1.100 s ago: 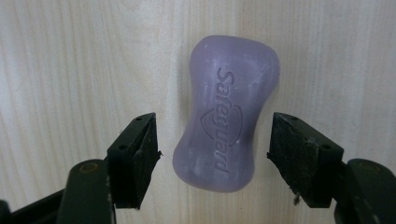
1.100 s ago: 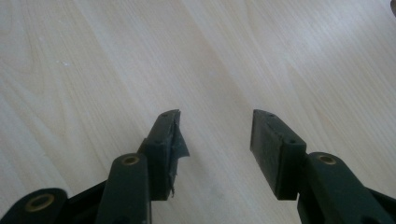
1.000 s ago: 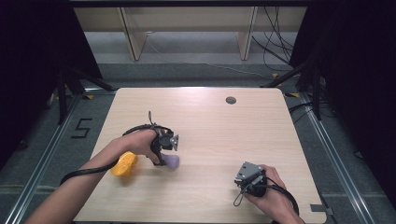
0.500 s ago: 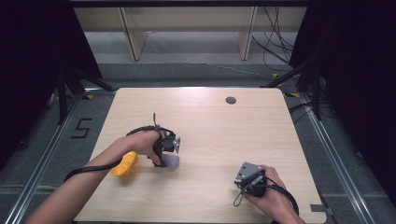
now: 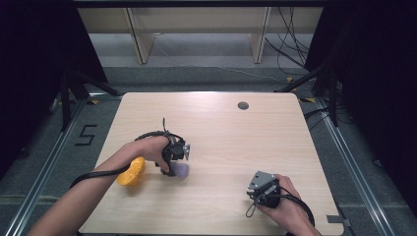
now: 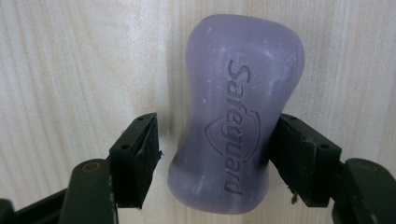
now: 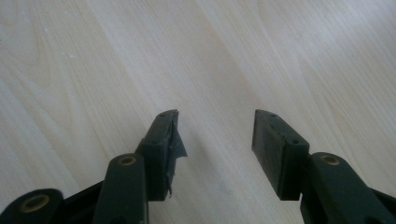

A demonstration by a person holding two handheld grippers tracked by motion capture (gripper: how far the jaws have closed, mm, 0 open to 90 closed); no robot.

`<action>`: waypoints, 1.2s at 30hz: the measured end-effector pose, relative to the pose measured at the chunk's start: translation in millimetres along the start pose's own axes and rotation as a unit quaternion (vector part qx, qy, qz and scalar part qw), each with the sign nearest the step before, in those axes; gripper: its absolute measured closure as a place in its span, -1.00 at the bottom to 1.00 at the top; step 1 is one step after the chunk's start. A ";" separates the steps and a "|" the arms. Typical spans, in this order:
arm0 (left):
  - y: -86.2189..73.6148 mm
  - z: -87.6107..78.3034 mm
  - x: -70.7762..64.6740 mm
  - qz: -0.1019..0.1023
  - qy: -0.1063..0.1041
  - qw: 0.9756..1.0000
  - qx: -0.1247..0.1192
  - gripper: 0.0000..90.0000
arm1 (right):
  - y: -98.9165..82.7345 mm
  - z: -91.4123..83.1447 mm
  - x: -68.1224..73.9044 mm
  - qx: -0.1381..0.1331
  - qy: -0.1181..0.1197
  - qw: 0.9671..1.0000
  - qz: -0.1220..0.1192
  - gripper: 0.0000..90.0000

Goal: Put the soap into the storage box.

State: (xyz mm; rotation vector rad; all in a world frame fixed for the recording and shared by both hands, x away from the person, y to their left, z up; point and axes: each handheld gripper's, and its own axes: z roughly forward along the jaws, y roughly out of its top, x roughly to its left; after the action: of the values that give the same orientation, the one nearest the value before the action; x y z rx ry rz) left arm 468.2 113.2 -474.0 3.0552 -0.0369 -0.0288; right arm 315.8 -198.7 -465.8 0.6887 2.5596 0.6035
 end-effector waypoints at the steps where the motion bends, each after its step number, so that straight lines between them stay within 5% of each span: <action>1: 0.2 0.1 0.1 0.001 0.000 1.000 0.000 -0.25 | 0.0 0.2 0.0 0.000 -0.001 1.000 0.001 0.14; 25: 2.4 5.7 0.8 0.010 -0.023 1.000 0.010 -0.02 | -1.0 1.9 0.1 0.006 0.005 1.000 0.000 0.12; 36: 7.6 5.9 2.1 -0.012 -0.035 0.999 0.028 0.02 | -1.2 2.6 0.6 0.009 0.004 1.000 0.003 0.10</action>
State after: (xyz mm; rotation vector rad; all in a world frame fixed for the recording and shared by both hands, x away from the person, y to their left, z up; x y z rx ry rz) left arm 470.0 105.1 -479.2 3.1101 -0.0043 -0.1379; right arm 316.2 -198.5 -468.7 0.7002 2.5747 0.5868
